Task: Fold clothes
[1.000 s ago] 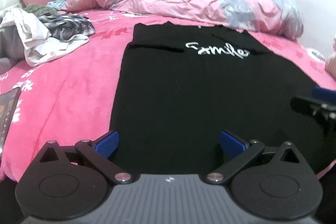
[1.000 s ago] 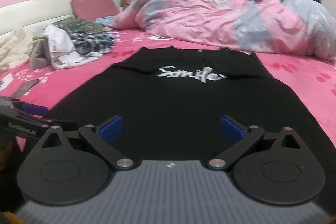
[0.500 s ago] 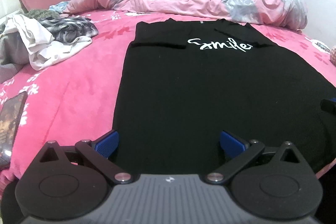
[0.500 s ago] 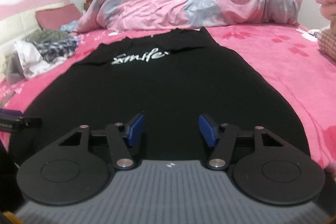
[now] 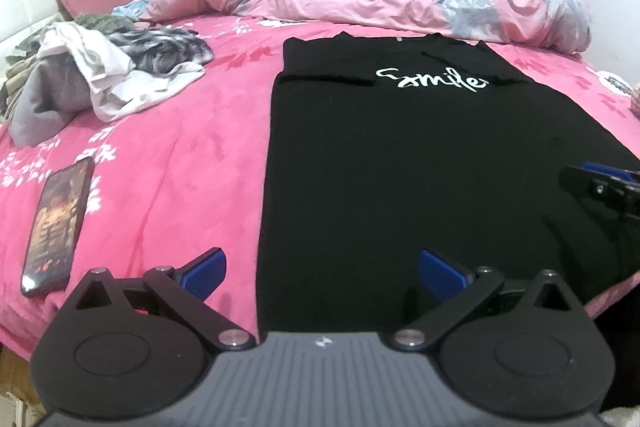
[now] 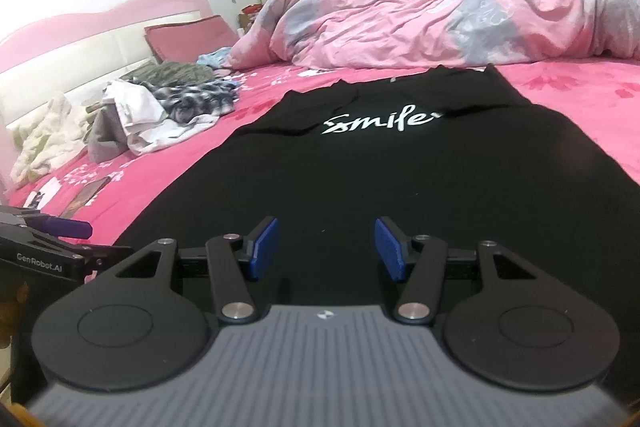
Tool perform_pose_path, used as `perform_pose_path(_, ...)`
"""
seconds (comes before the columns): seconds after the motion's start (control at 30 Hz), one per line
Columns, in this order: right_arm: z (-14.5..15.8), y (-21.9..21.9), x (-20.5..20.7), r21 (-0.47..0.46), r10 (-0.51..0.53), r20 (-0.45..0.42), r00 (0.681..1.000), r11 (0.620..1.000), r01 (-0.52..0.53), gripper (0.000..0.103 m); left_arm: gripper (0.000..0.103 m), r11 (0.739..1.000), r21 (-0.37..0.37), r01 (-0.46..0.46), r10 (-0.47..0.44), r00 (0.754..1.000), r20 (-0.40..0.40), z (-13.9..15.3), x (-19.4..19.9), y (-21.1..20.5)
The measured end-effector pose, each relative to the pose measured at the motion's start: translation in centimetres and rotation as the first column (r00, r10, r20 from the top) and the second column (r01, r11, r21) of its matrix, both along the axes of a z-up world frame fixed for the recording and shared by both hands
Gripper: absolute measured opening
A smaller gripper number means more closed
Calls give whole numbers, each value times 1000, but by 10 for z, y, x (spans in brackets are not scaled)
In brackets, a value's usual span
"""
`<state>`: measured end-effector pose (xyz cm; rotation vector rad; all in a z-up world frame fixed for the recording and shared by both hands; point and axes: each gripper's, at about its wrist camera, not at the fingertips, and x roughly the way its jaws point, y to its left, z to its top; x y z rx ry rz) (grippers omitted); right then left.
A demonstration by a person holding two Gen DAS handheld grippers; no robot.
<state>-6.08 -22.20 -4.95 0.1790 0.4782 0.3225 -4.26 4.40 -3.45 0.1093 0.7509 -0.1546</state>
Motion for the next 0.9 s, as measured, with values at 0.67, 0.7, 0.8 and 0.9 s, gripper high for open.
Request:
perform_pose_path(0.67, 5, 1, -12, -11, -27, -3, 1000, 1000, 27, 53, 91, 999, -43, 14, -14, 1000, -2, -8, -10, 10)
perform_pose_path(0.7, 5, 0, -12, -9, -28, -6, 1000, 1000, 28, 53, 90, 999, -42, 13, -13, 1000, -5, -8, -10, 10)
perform_pose_path(0.8, 3, -1, -10, -4, -27, -14, 1000, 1000, 27, 53, 89, 999, -38, 13, -13, 1000, -13, -8, -8, 8)
perform_pose_path(0.9, 2, -3, -9, 1, -29, -16, 999, 1000, 29, 53, 87, 999, -32, 18, -19, 1000, -20, -8, -7, 6)
